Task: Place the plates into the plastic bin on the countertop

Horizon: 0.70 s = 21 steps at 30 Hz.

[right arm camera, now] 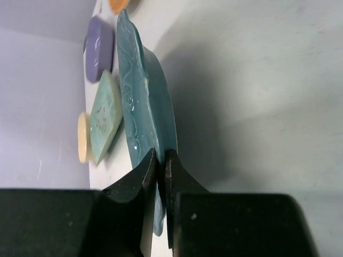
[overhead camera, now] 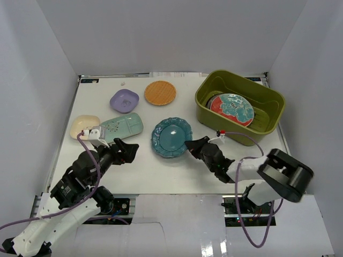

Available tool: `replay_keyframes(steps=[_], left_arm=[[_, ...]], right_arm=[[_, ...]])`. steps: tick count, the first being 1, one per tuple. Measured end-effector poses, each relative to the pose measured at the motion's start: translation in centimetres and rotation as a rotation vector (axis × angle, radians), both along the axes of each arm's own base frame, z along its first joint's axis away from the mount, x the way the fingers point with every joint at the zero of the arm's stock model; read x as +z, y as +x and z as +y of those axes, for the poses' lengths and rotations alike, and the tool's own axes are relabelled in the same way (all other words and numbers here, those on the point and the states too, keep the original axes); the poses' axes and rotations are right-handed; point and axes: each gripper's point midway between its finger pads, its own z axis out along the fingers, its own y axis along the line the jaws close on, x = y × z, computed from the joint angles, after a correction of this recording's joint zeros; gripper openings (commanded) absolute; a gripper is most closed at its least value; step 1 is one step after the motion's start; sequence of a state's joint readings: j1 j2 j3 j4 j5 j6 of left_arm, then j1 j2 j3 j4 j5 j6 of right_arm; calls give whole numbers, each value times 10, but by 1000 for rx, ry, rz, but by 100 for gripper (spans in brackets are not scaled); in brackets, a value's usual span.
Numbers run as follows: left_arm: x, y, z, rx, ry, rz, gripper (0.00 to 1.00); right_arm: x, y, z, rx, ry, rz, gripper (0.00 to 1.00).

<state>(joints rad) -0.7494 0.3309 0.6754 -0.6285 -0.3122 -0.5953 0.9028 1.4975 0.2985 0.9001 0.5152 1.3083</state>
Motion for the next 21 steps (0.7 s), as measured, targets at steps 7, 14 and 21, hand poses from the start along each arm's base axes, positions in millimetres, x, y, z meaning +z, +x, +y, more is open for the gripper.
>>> replay_keyframes(steps=[7, 14, 21], left_arm=[[4, 0, 5, 20, -17, -15, 98], [4, 0, 5, 22, -17, -15, 98], [4, 0, 5, 21, -17, -14, 98]], right_arm=[[91, -22, -4, 126, -50, -186, 8], [194, 25, -32, 87, -69, -326, 8], [254, 102, -141, -174, -105, -353, 8]])
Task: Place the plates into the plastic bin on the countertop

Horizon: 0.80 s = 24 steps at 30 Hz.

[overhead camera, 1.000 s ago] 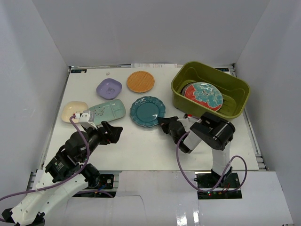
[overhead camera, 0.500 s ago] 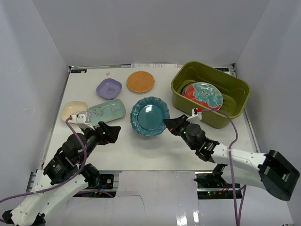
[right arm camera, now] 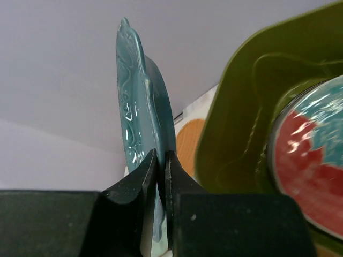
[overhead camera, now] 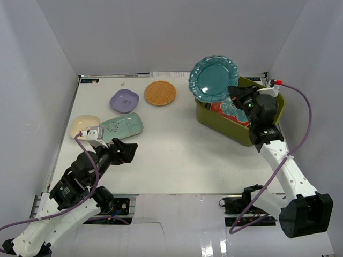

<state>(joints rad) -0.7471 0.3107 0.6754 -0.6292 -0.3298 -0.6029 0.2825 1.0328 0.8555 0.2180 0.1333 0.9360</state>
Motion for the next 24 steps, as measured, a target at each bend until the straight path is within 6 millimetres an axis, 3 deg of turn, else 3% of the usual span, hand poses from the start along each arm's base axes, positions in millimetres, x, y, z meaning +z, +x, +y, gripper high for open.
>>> replay_keyframes(steps=[3, 5, 9, 12, 20, 24], left_arm=[[0, 0, 0, 0, -1, -1, 98], [0, 0, 0, 0, 0, 0, 98], [0, 0, -1, -5, -1, 0, 98], [0, 0, -1, -5, 0, 1, 98], [0, 0, -1, -5, 1, 2, 98], [-2, 0, -2, -5, 5, 7, 98]], right_arm=[[-1, 17, -48, -86, 1, 20, 8], [-11, 21, -80, -141, 4, 60, 8], [-39, 28, -125, -237, 9, 149, 8], [-69, 25, -134, -254, 9, 219, 8], [-149, 11, -130, -217, -1, 416, 8], [-166, 8, -135, -236, -17, 459, 8]])
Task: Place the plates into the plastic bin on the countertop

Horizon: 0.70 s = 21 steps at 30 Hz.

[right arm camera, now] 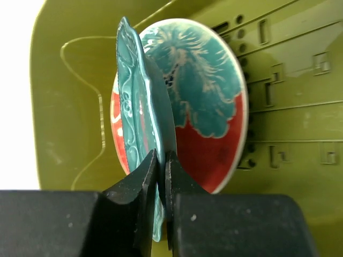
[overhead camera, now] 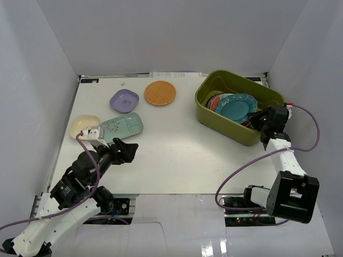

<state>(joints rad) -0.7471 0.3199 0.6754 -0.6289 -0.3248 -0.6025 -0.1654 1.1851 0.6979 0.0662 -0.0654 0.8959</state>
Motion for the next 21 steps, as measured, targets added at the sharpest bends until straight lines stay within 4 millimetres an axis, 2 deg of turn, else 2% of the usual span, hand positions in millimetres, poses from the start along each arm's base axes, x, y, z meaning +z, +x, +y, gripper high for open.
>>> replay_keyframes(steps=[3, 4, 10, 12, 13, 17, 19, 21], left_arm=[[0, 0, 0, 0, 1, 1, 98], [0, 0, 0, 0, 1, 1, 98], [-1, 1, 0, 2, 3, 3, 98], [-1, 1, 0, 2, 3, 3, 98], [-1, 1, 0, 2, 3, 3, 98], [-1, 1, 0, 2, 2, 3, 98], [-1, 1, 0, 3, 2, 3, 98], [-1, 1, 0, 4, 2, 3, 98]], right_arm=[[-4, -2, -5, -12, -27, 14, 22], [-5, -2, -6, -12, -37, 15, 31], [-7, -3, -10, 9, -100, 25, 53], [-8, -4, -11, 16, -119, 37, 56], [-7, -3, -12, 20, -130, 41, 66], [0, -4, -20, 15, -190, 61, 87], [10, -2, -24, 13, -222, 54, 95], [27, -1, -27, 8, -255, 26, 97]])
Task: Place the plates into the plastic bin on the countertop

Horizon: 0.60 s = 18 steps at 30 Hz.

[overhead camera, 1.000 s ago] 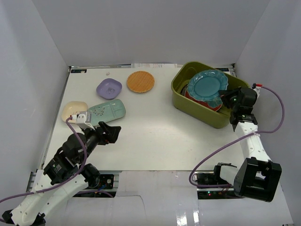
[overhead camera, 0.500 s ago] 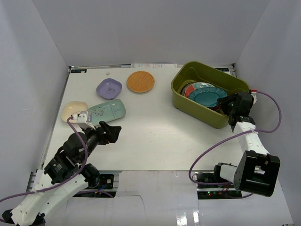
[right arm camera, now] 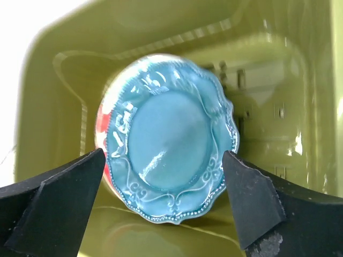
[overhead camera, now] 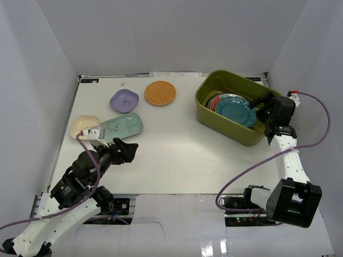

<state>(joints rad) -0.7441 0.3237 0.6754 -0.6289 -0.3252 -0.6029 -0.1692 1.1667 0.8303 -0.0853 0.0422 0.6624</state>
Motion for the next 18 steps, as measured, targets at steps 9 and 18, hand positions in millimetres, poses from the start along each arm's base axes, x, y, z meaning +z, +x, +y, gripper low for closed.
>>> replay_keyframes(steps=[9, 18], left_arm=[[0, 0, 1, 4, -1, -1, 98], [10, 0, 18, 76, -22, -35, 98]], right_arm=[[87, -10, 57, 192, -50, -225, 93], [38, -74, 345, 880, 22, -185, 71]])
